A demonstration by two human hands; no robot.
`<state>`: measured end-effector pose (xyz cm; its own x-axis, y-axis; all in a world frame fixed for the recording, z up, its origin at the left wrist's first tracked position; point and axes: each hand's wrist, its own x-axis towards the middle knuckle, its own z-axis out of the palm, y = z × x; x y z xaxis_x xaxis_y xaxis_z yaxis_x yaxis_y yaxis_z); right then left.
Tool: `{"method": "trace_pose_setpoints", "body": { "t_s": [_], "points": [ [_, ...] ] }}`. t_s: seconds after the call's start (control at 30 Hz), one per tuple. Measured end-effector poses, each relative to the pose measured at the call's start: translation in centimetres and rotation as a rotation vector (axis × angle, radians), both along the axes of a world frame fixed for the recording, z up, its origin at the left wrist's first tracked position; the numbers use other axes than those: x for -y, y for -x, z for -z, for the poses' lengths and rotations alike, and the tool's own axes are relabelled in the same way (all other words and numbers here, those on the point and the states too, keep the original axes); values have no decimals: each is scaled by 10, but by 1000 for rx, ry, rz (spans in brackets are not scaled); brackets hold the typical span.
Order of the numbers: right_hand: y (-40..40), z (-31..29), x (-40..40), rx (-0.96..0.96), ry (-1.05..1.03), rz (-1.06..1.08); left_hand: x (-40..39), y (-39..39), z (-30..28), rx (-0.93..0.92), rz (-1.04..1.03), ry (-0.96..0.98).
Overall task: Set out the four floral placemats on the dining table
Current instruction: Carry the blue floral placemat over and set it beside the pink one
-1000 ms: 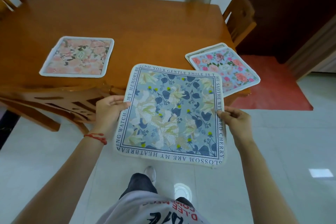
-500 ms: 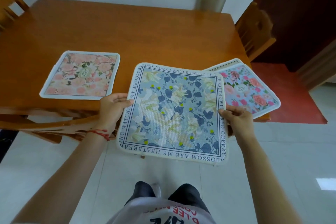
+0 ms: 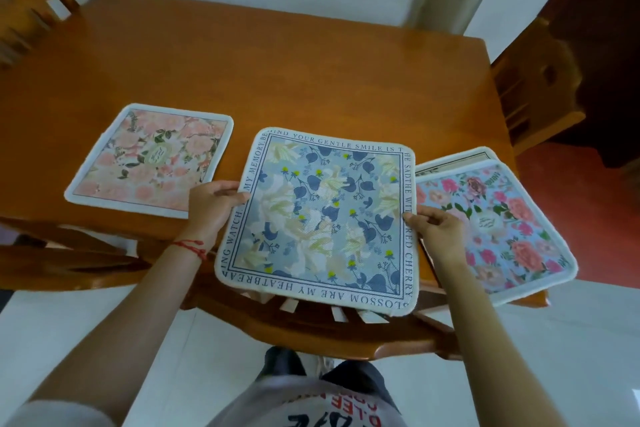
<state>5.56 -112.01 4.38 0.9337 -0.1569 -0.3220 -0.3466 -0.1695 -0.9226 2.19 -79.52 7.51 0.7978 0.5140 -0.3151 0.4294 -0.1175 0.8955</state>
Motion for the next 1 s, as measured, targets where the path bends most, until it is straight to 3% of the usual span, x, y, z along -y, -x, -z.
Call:
{"method": "trace_pose_setpoints", "body": {
  "t_s": [0.47,0.77,1.0],
  "points": [
    [-66,45,-24,-75,129,4,-13,-76,61,-121,36,-32],
    [-91,80,-43,-104,318,12,-28,-109,102,-236,128,-237],
    [-97,91,-45,-120,394,27,-27,-113,113,-219,167,-350]
  ]
}}
